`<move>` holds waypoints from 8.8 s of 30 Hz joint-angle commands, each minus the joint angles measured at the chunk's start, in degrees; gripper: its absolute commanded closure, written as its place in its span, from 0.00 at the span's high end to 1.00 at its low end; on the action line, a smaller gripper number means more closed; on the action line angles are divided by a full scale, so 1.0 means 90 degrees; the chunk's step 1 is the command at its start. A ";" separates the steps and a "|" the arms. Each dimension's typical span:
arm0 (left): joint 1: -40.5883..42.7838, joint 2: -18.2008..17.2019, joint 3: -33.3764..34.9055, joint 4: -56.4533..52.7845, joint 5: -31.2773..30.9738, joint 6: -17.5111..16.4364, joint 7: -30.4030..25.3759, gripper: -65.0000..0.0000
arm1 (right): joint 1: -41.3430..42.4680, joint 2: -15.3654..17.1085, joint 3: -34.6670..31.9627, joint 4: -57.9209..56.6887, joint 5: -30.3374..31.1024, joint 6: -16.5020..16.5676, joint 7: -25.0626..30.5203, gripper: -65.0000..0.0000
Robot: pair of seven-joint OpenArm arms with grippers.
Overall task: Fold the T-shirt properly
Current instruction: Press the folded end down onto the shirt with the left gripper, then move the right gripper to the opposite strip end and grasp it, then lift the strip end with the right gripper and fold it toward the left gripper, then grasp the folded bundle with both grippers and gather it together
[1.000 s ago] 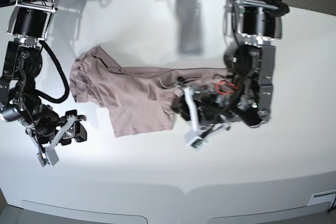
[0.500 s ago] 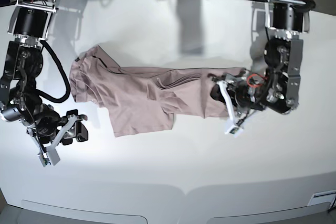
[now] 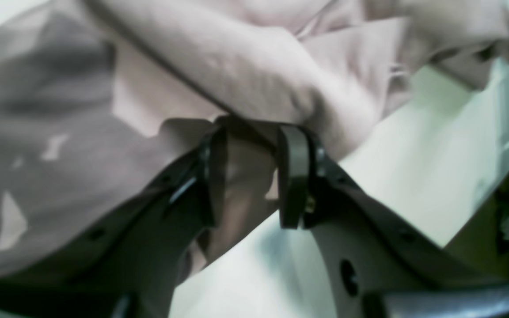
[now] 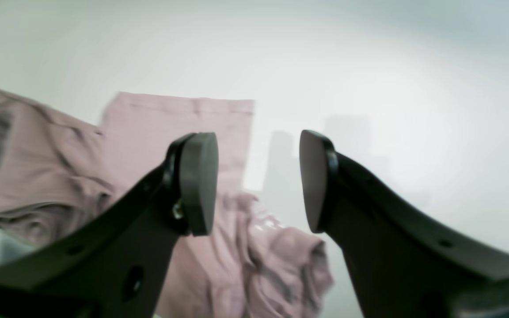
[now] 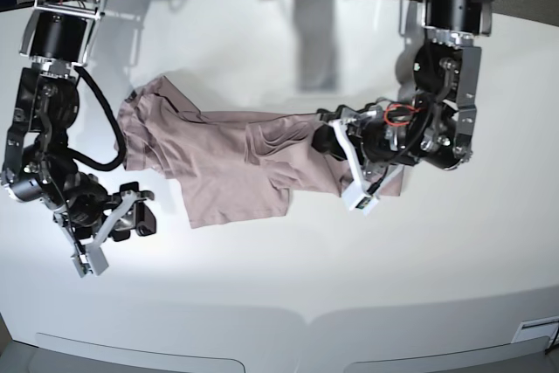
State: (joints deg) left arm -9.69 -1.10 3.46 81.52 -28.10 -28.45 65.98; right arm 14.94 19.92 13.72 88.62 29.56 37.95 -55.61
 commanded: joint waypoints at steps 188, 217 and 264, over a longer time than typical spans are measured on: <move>-0.0704 -0.1858 0.1025 0.2467 0.4660 0.2120 -0.0226 0.19 | 0.2144 -0.2594 -0.0532 -0.2800 0.3410 0.0227 -0.2709 0.00; -0.0707 -0.2543 0.1027 0.2467 0.4721 0.2382 -0.0095 0.19 | 0.1139 -0.3214 -0.2115 -0.2807 0.2572 0.0227 -0.1906 0.00; 0.0889 -0.0699 0.1039 0.2523 0.2511 0.3203 -0.0270 0.19 | 0.2662 -0.3214 -0.2402 -0.5124 -0.2171 0.0211 0.1411 0.44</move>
State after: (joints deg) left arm -1.06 -7.16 12.91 103.07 -5.63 0.25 63.55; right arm 36.36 -8.56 -7.90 41.56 9.17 39.48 -43.81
